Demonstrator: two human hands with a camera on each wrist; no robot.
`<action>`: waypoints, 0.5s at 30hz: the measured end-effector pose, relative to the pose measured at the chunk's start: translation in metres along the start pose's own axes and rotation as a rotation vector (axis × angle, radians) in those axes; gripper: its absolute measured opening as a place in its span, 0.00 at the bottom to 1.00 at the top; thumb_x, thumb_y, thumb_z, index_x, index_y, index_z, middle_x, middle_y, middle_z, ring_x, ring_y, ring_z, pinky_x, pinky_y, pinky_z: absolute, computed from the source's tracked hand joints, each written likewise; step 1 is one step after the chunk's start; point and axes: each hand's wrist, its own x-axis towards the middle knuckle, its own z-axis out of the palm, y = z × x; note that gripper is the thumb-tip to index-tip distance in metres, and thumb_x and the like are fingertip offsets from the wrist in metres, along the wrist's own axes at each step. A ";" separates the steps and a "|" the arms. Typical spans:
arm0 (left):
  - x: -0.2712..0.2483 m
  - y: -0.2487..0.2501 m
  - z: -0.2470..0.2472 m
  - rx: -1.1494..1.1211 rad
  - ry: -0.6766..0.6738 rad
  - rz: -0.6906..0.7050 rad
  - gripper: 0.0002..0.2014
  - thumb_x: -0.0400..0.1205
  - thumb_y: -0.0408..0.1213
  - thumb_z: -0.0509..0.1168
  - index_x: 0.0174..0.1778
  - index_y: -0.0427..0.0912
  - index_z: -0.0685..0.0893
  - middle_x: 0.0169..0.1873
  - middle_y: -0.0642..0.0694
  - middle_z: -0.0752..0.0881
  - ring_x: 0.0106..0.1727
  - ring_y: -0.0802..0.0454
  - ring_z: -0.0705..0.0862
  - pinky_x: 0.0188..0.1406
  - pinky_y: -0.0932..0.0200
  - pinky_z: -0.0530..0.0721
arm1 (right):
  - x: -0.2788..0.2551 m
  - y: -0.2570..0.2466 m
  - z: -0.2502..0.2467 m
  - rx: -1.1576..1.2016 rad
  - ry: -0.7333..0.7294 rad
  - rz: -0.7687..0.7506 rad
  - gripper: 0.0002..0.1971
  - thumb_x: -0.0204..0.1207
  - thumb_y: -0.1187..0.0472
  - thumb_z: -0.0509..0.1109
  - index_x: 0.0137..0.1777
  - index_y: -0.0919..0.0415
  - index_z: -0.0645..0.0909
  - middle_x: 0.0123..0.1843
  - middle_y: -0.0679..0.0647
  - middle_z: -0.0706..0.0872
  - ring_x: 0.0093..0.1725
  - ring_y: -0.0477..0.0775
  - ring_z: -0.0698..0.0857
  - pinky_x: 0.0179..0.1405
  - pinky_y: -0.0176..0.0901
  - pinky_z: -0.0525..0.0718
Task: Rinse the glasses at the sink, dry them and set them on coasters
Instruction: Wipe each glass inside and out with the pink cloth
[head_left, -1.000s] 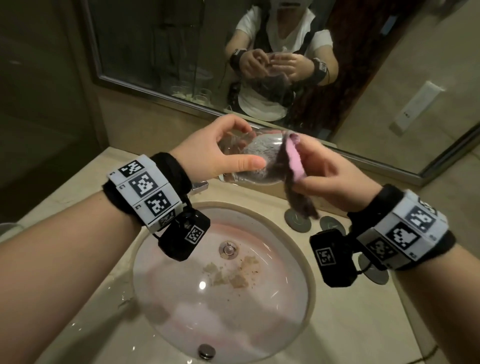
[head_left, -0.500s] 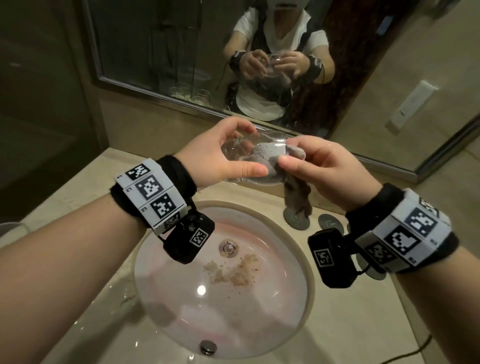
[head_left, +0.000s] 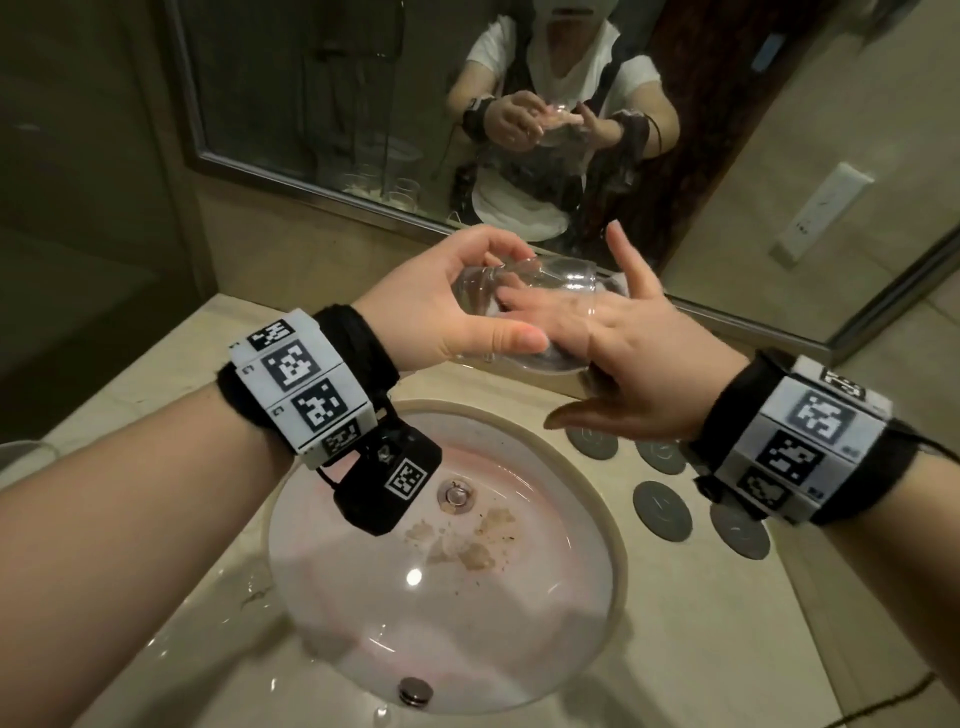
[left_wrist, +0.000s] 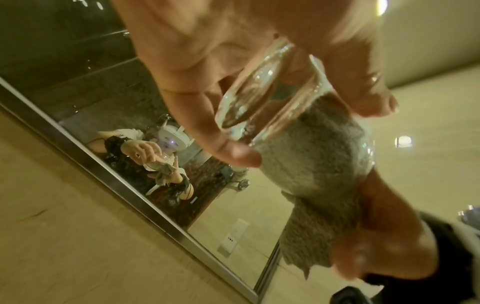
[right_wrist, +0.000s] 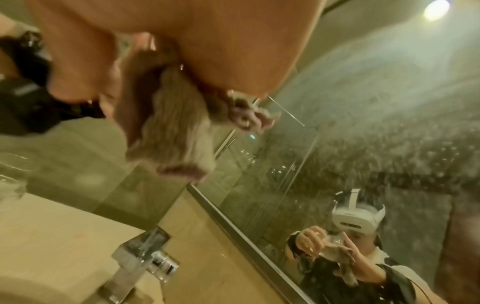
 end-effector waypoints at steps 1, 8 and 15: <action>0.001 0.001 0.000 -0.019 0.005 0.000 0.27 0.57 0.53 0.72 0.53 0.64 0.74 0.47 0.60 0.81 0.43 0.79 0.79 0.41 0.83 0.74 | 0.002 0.002 0.001 -0.059 0.039 -0.015 0.36 0.71 0.44 0.69 0.77 0.49 0.61 0.76 0.51 0.74 0.74 0.50 0.74 0.76 0.71 0.35; 0.006 -0.006 0.005 -0.001 0.076 0.023 0.28 0.59 0.53 0.79 0.53 0.61 0.76 0.48 0.61 0.80 0.48 0.71 0.81 0.47 0.73 0.79 | 0.015 -0.008 0.012 0.250 0.259 0.156 0.21 0.71 0.47 0.68 0.62 0.53 0.79 0.52 0.46 0.88 0.57 0.51 0.86 0.81 0.60 0.38; 0.015 -0.013 0.001 0.140 0.016 0.037 0.36 0.62 0.69 0.69 0.61 0.56 0.68 0.54 0.63 0.74 0.54 0.74 0.75 0.50 0.70 0.79 | 0.014 -0.011 0.024 1.033 0.301 0.536 0.24 0.58 0.48 0.82 0.55 0.43 0.80 0.42 0.44 0.88 0.44 0.36 0.84 0.47 0.29 0.79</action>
